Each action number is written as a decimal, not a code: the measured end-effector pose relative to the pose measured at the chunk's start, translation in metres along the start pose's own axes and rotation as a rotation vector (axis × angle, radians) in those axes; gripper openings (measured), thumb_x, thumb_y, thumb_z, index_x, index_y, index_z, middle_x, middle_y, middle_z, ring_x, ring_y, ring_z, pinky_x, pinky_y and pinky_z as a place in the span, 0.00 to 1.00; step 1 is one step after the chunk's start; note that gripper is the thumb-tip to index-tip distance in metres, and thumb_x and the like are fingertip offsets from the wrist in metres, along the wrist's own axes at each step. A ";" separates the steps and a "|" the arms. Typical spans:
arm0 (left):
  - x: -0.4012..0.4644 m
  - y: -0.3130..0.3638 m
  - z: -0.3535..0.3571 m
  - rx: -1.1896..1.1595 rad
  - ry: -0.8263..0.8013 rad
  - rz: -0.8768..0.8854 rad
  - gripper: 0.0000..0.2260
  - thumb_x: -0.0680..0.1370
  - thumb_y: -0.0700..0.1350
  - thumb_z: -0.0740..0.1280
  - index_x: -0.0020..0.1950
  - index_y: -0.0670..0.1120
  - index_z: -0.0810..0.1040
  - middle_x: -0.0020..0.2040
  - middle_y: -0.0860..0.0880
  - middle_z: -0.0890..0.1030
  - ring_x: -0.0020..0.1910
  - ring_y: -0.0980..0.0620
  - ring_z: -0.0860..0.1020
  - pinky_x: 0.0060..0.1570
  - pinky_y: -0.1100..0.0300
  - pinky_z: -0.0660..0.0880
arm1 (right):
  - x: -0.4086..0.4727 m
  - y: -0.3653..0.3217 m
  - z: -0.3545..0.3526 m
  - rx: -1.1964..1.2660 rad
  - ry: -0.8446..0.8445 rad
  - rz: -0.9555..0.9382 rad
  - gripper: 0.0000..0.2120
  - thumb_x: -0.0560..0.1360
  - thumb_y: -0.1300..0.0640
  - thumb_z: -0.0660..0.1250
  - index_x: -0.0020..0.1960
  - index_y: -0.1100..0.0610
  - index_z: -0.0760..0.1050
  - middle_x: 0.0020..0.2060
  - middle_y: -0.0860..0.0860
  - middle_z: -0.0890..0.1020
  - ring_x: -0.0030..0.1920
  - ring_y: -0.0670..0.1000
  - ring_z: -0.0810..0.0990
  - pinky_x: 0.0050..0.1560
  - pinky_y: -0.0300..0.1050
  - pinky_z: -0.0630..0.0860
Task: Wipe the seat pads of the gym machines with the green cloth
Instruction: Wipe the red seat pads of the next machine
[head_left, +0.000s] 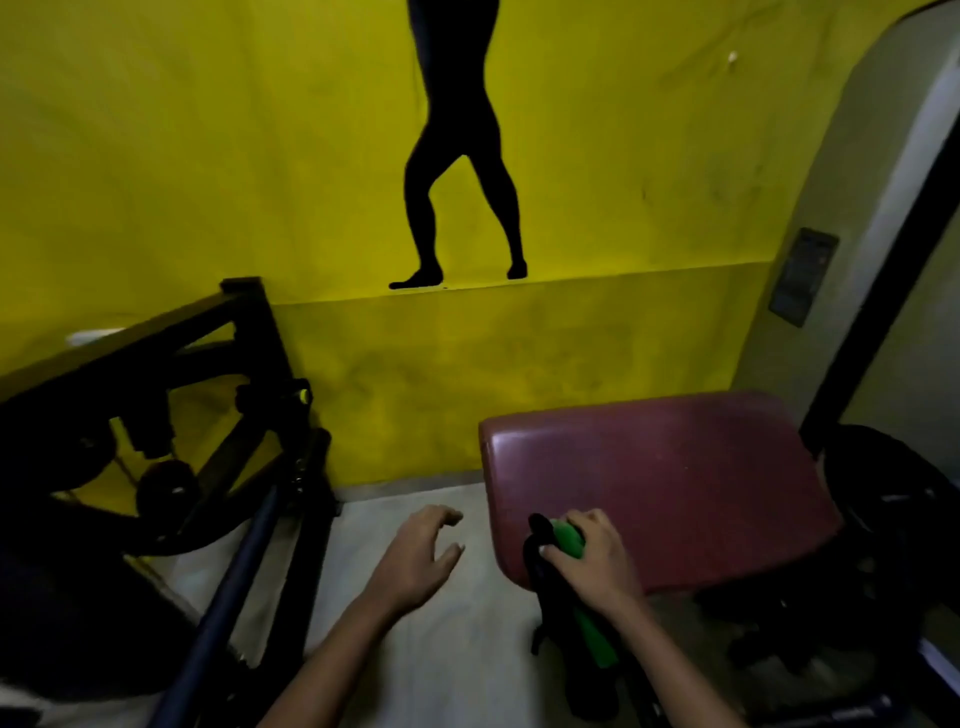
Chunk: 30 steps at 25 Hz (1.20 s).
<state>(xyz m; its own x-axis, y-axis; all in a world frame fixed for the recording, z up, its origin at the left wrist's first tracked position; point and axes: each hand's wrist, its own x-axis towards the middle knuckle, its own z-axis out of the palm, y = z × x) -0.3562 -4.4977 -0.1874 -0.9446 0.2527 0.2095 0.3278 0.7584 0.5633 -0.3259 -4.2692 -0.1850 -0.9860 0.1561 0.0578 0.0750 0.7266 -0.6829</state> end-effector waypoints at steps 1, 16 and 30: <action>0.009 -0.003 0.000 -0.030 0.017 0.000 0.15 0.78 0.45 0.66 0.65 0.46 0.73 0.62 0.49 0.75 0.60 0.54 0.72 0.57 0.64 0.68 | -0.001 -0.001 0.002 -0.006 0.015 0.014 0.18 0.72 0.48 0.70 0.58 0.55 0.74 0.53 0.52 0.72 0.55 0.55 0.75 0.49 0.45 0.70; 0.115 -0.002 0.042 -0.169 -0.056 0.033 0.17 0.78 0.44 0.66 0.66 0.44 0.72 0.62 0.48 0.73 0.60 0.51 0.72 0.55 0.59 0.70 | 0.110 0.012 -0.013 -0.073 0.163 -0.039 0.20 0.73 0.46 0.69 0.60 0.55 0.73 0.56 0.51 0.71 0.56 0.54 0.74 0.45 0.42 0.67; 0.147 -0.020 0.088 -0.369 0.124 -0.214 0.20 0.79 0.42 0.65 0.70 0.42 0.69 0.61 0.49 0.73 0.59 0.53 0.75 0.49 0.77 0.70 | 0.198 0.011 0.038 -0.671 0.043 -0.679 0.33 0.56 0.41 0.77 0.59 0.51 0.77 0.59 0.57 0.76 0.50 0.58 0.72 0.42 0.49 0.73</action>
<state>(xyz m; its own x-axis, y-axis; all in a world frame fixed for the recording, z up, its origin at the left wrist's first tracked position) -0.5033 -4.4231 -0.2383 -0.9900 0.0222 0.1391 0.1305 0.5150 0.8472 -0.5258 -4.2562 -0.2090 -0.8451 -0.4254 0.3238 -0.4285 0.9012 0.0655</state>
